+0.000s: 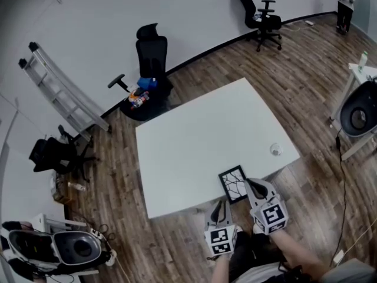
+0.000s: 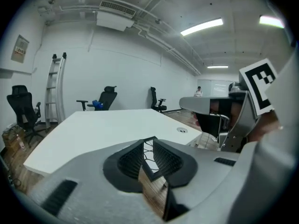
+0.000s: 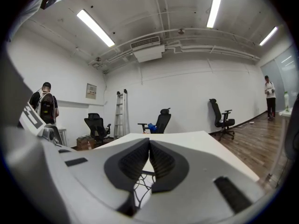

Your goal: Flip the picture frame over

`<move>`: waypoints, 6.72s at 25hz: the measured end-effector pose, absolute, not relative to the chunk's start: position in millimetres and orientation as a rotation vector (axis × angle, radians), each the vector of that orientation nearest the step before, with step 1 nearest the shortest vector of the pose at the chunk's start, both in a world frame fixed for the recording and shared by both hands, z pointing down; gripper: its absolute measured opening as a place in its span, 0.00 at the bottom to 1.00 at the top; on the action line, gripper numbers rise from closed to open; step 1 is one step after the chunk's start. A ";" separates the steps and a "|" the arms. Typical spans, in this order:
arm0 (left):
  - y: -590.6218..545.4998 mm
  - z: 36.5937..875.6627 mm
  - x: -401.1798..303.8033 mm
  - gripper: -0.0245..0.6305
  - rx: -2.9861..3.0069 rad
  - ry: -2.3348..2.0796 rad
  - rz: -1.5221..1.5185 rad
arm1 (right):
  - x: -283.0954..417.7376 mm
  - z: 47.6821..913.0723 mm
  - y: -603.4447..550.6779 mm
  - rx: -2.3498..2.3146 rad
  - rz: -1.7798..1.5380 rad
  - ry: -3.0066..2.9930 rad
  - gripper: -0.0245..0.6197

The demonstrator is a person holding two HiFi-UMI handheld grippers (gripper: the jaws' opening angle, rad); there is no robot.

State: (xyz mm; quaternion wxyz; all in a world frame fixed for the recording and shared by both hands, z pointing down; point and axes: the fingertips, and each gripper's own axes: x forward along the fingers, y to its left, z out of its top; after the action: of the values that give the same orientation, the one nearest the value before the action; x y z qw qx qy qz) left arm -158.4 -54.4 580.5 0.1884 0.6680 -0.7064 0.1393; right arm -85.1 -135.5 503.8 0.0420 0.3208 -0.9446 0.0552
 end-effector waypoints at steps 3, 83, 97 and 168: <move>-59.5 604.6 -159.9 0.15 1.879 -1.872 0.407 | -87.5 515.9 -138.9 1.018 0.209 -2.846 0.04; -112.4 680.9 -139.6 0.16 1.151 -0.830 -0.979 | -59.4 610.7 -150.5 0.990 0.742 -2.587 0.25; -105.0 690.0 -141.5 0.14 1.138 -0.836 -1.017 | -60.8 664.6 -158.5 1.015 1.343 -2.413 0.26; -129.4 622.5 -188.4 0.18 1.449 -1.217 -0.158 | -150.1 579.1 -77.4 0.458 -0.206 -2.801 0.25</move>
State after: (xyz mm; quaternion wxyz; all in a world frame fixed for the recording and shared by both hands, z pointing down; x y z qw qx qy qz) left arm -188.4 -129.4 622.5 0.5822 0.6203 -0.5212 -0.0677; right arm -150.1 -77.4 579.1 0.1474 0.1593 -0.9735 -0.0718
